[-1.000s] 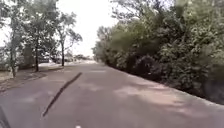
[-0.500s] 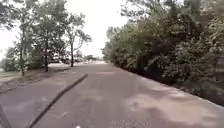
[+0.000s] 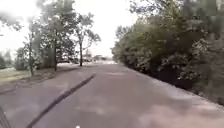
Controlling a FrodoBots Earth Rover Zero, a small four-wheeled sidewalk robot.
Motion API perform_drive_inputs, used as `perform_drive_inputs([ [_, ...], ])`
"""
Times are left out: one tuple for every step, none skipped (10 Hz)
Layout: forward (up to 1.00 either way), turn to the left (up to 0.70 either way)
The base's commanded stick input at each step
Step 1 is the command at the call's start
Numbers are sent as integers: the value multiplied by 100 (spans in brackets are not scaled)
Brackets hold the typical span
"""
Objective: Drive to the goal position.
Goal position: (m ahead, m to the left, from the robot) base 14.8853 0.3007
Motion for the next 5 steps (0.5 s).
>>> perform_drive_inputs([
  [100,-5],
  [100,-5],
  [100,-5],
  [100,-5],
  [100,-5],
])
